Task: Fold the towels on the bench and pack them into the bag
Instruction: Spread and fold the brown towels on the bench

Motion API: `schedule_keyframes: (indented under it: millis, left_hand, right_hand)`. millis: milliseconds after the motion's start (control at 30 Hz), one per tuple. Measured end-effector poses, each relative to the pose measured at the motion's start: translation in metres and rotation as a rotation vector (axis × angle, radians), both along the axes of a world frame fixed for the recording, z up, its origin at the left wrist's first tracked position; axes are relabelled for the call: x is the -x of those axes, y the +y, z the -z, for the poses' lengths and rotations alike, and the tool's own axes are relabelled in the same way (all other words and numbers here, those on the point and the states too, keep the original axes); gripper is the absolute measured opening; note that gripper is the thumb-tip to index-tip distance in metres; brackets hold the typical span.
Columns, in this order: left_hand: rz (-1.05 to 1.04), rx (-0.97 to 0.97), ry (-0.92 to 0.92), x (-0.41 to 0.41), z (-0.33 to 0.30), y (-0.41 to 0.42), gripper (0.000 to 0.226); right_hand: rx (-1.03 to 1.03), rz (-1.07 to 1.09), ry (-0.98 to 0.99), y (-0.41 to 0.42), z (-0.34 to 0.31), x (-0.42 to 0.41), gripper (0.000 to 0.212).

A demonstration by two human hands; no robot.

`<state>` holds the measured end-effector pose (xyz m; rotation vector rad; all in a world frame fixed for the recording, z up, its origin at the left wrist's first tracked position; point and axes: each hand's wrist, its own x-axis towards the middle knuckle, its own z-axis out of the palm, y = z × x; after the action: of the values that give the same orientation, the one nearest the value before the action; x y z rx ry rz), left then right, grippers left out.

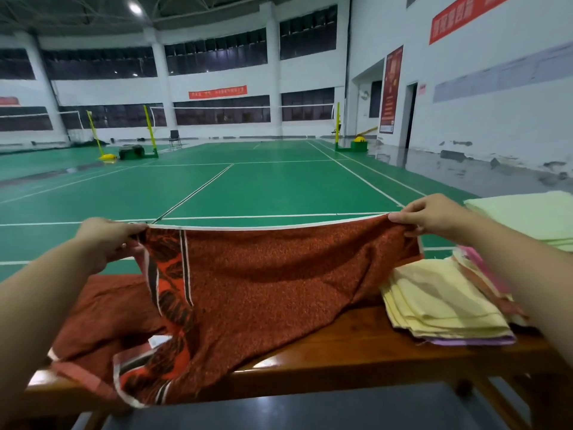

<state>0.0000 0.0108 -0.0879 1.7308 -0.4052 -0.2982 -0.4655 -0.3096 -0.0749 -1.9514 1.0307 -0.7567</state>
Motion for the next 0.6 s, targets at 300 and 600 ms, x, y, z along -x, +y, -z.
schedule_keyframes:
  millis: [300,600]
  left_hand:
    - [-0.002,0.275,-0.047,0.010,-0.025,-0.019,0.027]
    - [-0.107,0.526,-0.232,0.042,-0.062,-0.014,0.027]
  right_hand:
    - [0.329,0.385,-0.078,0.007,-0.016,-0.010,0.041]
    - [0.685,0.567,-0.218,0.044,-0.053,0.001,0.046]
